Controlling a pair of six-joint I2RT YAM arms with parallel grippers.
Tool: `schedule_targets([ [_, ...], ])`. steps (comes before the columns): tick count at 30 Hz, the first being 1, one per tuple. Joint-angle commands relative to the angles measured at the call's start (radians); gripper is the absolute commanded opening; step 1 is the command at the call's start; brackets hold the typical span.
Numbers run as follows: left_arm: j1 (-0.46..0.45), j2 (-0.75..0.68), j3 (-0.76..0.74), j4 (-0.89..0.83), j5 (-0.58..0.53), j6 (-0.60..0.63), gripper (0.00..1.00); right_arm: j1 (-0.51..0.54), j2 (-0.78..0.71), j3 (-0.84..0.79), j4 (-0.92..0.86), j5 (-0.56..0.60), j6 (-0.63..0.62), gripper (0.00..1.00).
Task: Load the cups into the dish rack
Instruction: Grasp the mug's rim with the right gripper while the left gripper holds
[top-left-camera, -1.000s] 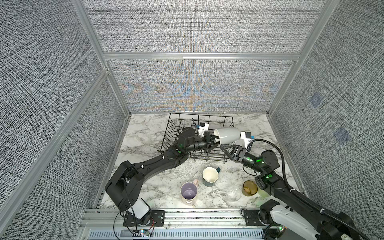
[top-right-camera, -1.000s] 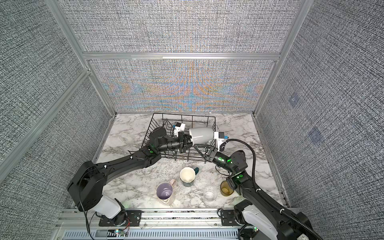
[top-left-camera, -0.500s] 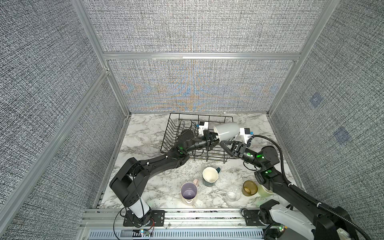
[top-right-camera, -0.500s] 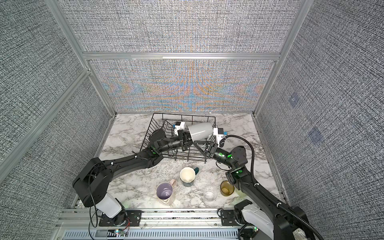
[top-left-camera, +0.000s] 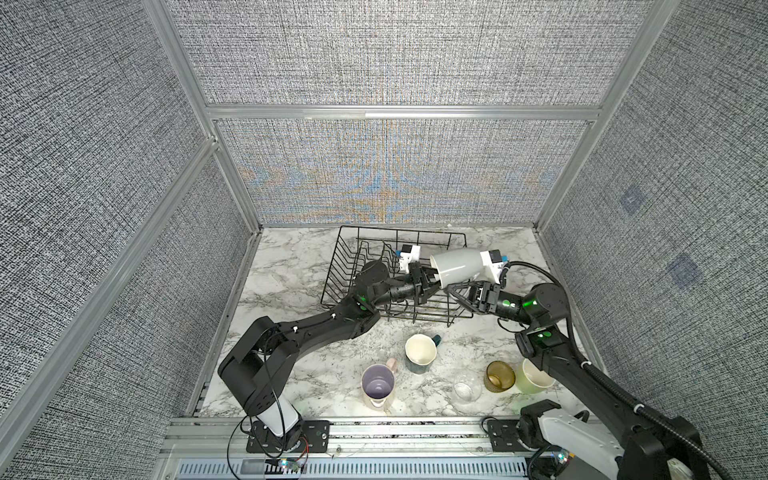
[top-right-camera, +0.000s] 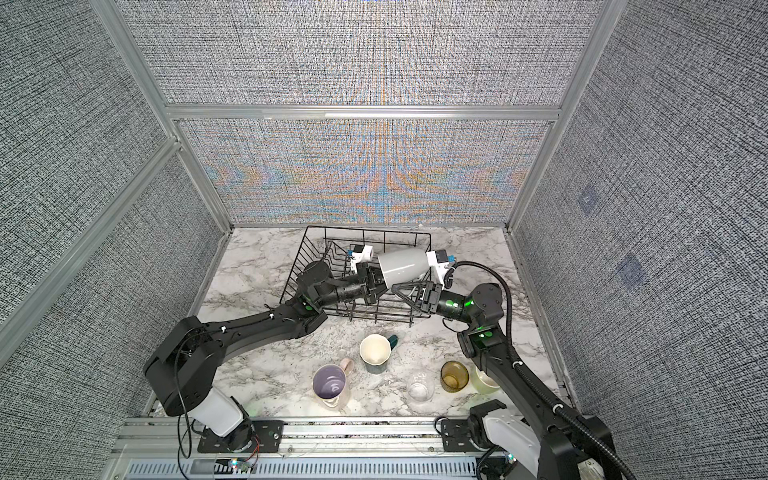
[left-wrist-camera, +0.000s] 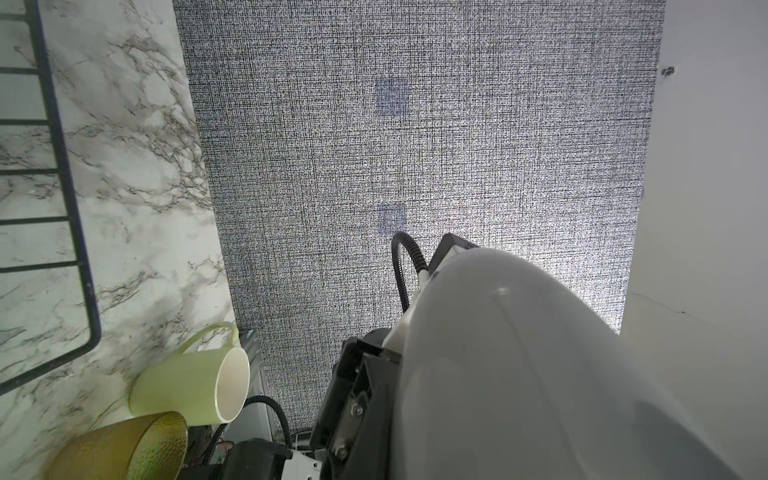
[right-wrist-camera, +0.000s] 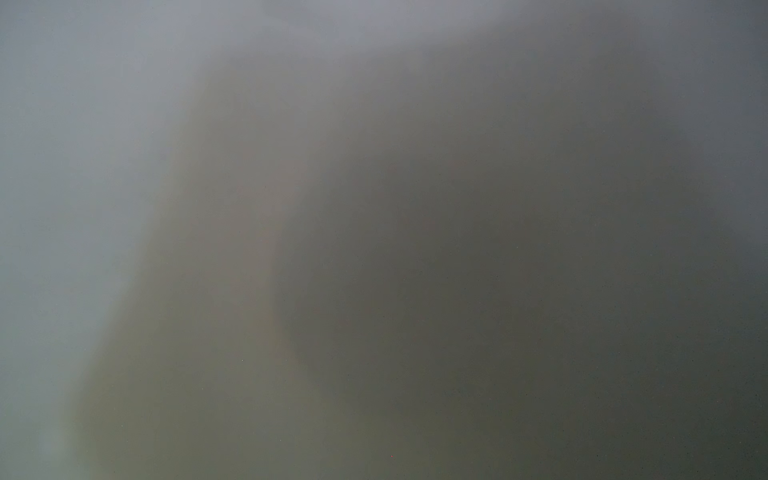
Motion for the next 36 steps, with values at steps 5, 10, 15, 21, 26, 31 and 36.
schedule_targets([
  [5,-0.009,0.008,-0.008,0.009,0.082,0.009,0.00,-0.005,0.028,0.022,0.116,-0.004,0.031,0.46],
  [10,-0.009,0.002,0.001,-0.028,0.094,0.033,0.00,-0.005,0.045,0.052,0.086,-0.050,0.006,0.52],
  [15,-0.009,-0.010,-0.005,-0.033,0.096,0.037,0.00,-0.007,0.052,0.074,0.045,-0.091,-0.027,0.36],
  [21,-0.010,-0.009,-0.014,-0.043,0.095,0.042,0.00,-0.011,0.054,0.087,0.037,-0.097,-0.038,0.09],
  [26,0.001,0.004,-0.026,-0.012,0.097,0.041,0.13,-0.014,0.065,0.094,0.035,-0.096,-0.053,0.00],
  [31,0.042,-0.003,-0.055,-0.037,0.100,0.090,0.56,-0.016,0.086,0.115,0.009,-0.083,-0.108,0.00],
  [36,0.082,-0.087,-0.105,-0.232,0.036,0.245,0.72,-0.017,0.094,0.159,-0.199,-0.028,-0.281,0.00],
])
